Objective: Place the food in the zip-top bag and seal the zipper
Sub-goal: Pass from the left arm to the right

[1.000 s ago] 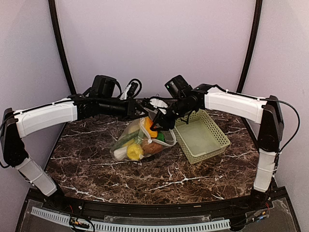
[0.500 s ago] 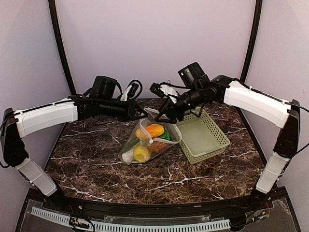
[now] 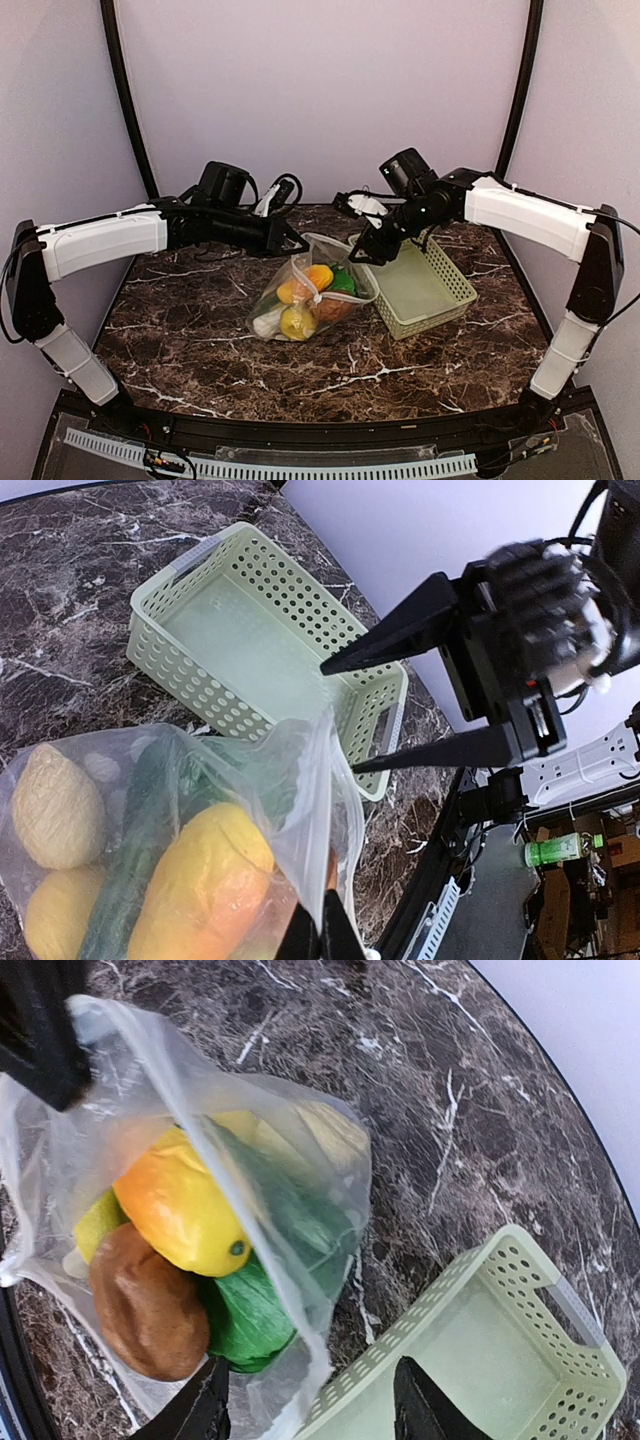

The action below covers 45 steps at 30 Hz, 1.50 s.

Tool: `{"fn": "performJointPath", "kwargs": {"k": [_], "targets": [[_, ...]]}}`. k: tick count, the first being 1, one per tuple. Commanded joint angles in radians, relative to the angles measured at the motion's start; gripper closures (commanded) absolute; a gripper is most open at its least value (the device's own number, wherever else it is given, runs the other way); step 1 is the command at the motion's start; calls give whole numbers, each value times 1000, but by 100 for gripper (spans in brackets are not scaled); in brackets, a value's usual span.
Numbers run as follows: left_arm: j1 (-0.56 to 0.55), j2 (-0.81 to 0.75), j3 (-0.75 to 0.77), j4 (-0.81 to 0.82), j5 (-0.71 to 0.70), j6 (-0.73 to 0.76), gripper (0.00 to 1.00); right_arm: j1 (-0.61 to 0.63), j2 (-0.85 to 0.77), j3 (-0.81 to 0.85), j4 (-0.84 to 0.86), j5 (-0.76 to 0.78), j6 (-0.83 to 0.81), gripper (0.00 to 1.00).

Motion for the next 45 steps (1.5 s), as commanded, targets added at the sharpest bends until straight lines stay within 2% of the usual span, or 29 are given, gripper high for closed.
{"fn": "performJointPath", "kwargs": {"k": [1,7,10,13,14,18,21,23,25,28,33,38,42,45], "targets": [[-4,-12,21,-31,23,24,99,-44,43,-5,3,53,50,47],[-5,-9,6,-18,31,13,99,-56,92,-2,-36,-24,66,59],[-5,-7,5,-14,29,13,99,-61,112,5,-50,-105,73,72],[-5,4,9,-3,27,19,85,-71,140,38,-74,-217,85,96],[-5,8,10,-2,15,27,77,-77,152,52,-86,-246,94,100],[-33,-29,8,-23,-116,101,56,-123,167,102,-140,-398,126,100],[-107,-114,-19,-36,-273,228,50,-159,151,104,-154,-523,147,100],[-195,-188,-81,0,-368,349,47,-169,131,85,-149,-522,147,100],[-267,-241,-155,30,-425,451,47,-173,113,62,-146,-514,145,100],[-345,-281,-262,54,-517,499,54,-177,103,25,-135,-521,146,100],[-467,-288,-335,18,-677,616,56,-177,103,4,-117,-540,155,100],[-554,-264,-359,37,-789,644,61,-177,106,10,-117,-548,160,100],[-587,-223,-363,73,-886,607,66,-178,102,5,-117,-541,157,100],[-601,-197,-382,125,-938,604,61,-177,102,-1,-115,-541,156,100]]}}
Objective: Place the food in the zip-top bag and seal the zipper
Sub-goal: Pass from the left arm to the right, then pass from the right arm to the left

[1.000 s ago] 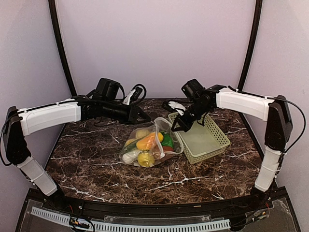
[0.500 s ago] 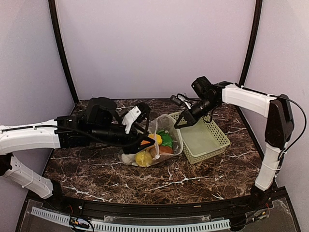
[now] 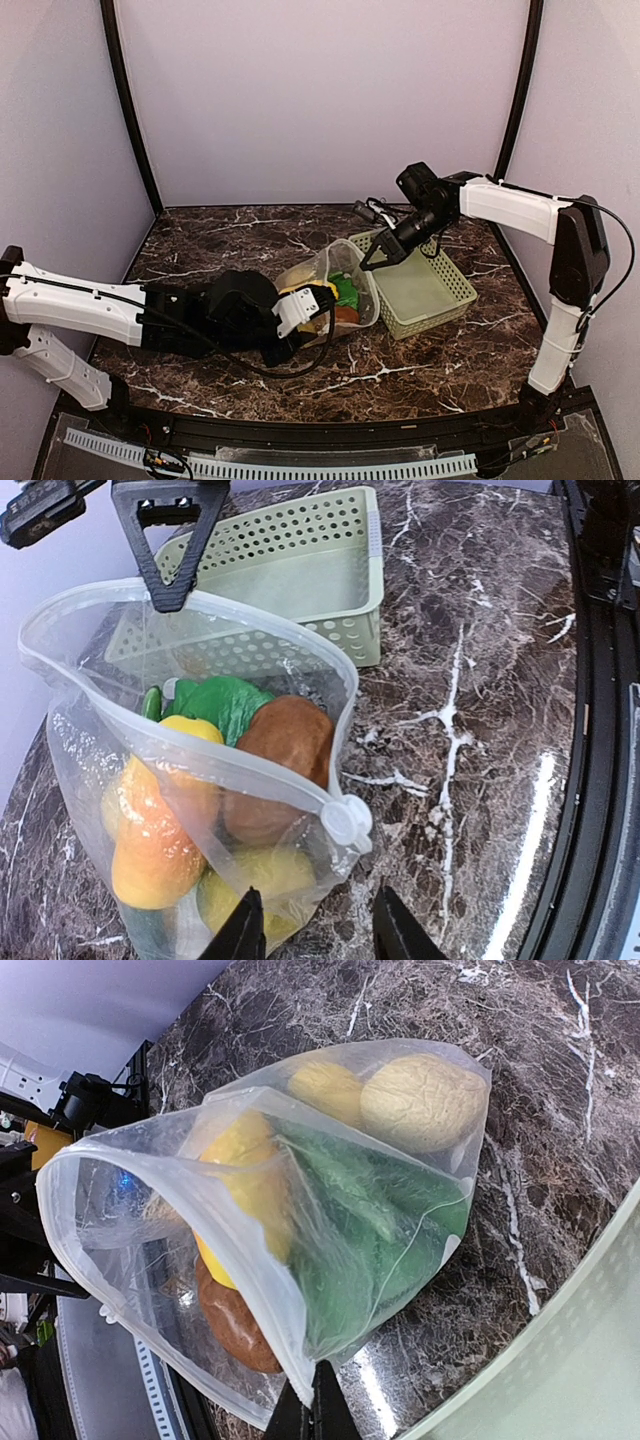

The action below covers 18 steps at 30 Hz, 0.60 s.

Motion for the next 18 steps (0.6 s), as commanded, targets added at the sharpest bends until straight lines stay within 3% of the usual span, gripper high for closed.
{"fn": "performJointPath", "kwargs": {"k": [1,8,18], "targets": [[-16,26,-37,71,-121,1,58,2,-32,-11,22,-25,4,100],[-34,42,-74,200,-114,21,49,3,-27,-5,21,-29,7,100],[-47,104,-64,258,-126,98,53,3,-31,-8,20,-24,8,100]]}}
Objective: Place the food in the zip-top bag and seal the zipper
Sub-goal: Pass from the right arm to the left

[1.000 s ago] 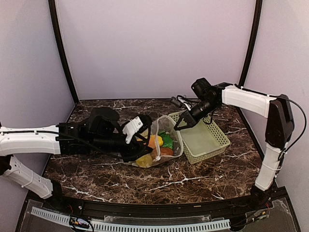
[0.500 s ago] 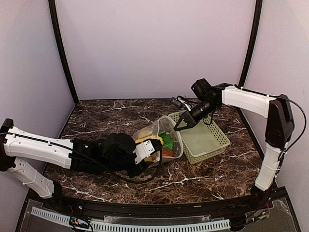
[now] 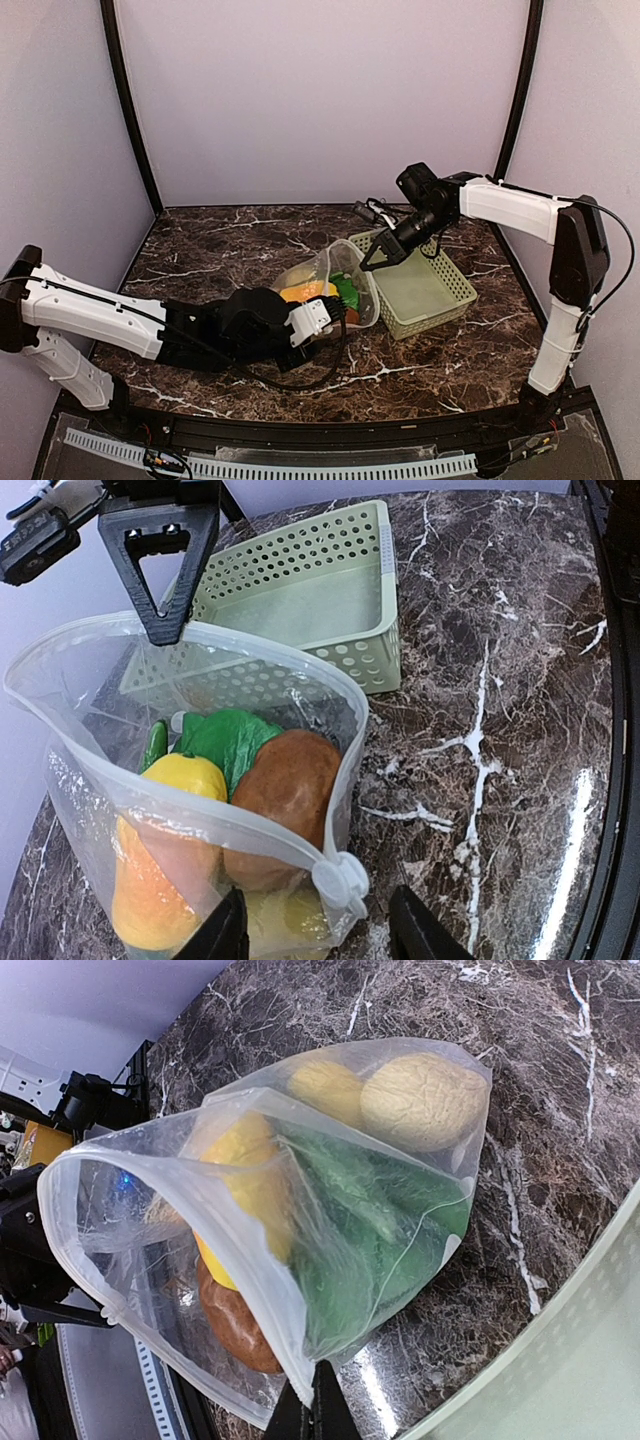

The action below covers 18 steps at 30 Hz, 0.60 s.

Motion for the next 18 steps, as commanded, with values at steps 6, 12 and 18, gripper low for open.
{"fn": "performJointPath", "kwargs": {"k": [6,12,18], "targets": [[-6,70,8,44,-88,71,56,3,-32,-4,17,-23,8,100],[-6,94,17,70,-149,107,66,3,-30,-4,16,-24,9,100],[-6,39,-23,126,-196,126,85,2,-35,-9,14,-22,14,100]]}}
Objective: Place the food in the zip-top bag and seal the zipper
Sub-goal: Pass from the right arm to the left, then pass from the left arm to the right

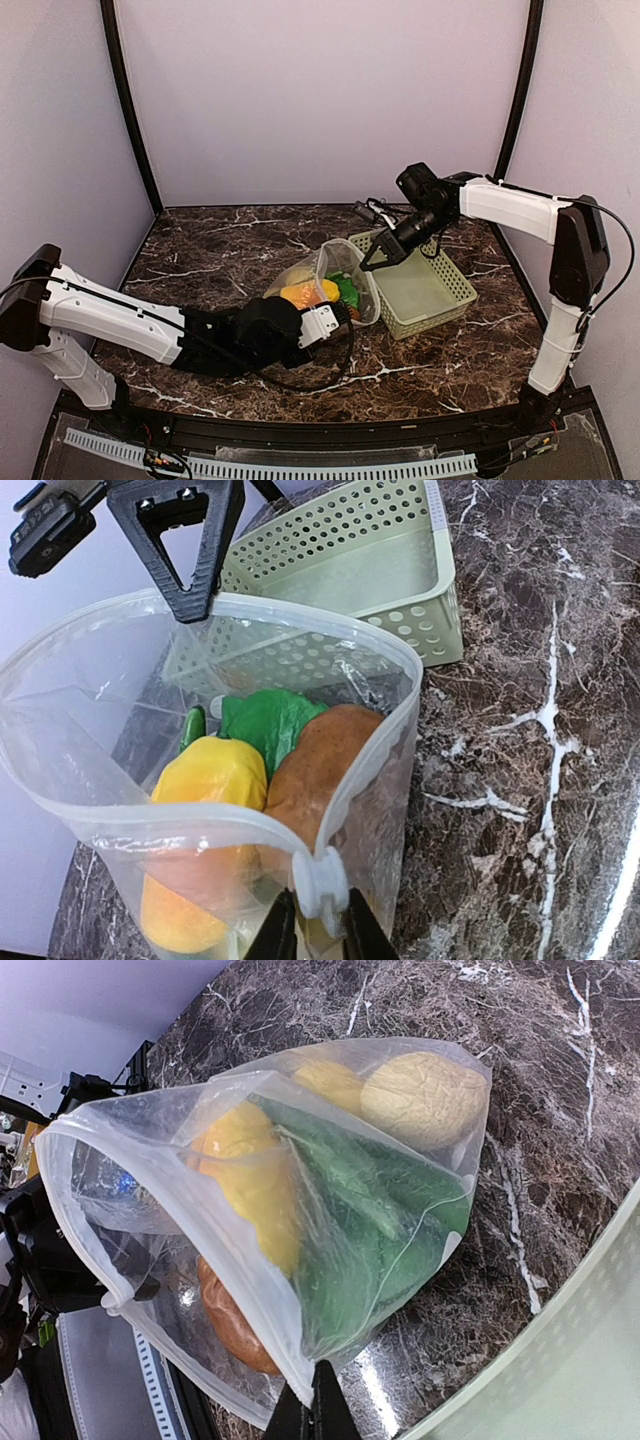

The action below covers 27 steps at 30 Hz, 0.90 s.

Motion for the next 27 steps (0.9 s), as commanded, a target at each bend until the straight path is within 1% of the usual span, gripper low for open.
{"fn": "performJointPath", "kwargs": {"k": [1,4,6,7,9,10,12,15,17,19,22,27], "targets": [[-5,-67,-30,78,-51,29,90,2,-35,-8,13,-22,13,100],[-5,-120,-67,116,-46,34,97,-1,-39,9,-1,-21,9,100],[-5,-150,-78,125,-57,42,99,-17,-50,41,-31,-7,-5,99],[-5,-172,-81,122,-62,48,99,-31,-60,65,-43,-8,-14,97],[-5,-211,-82,110,-59,65,99,-72,-80,105,-70,-33,-29,88],[-5,-225,-82,100,-58,73,99,-94,-89,119,-83,-63,-44,81],[-3,-277,-82,85,-57,98,99,-132,-114,123,-92,-115,-79,70],[9,-377,-79,68,-39,153,99,-156,-148,110,-108,-154,-163,63],[36,-437,-77,45,-13,157,99,-159,-162,102,-121,-169,-213,61],[92,-494,-71,0,51,139,99,-158,-171,87,-115,-172,-261,60],[131,-558,-61,-54,161,113,99,-158,-164,79,-90,-170,-303,59],[172,-566,-67,-101,208,105,99,-150,-103,84,-6,-237,-305,56]]}}
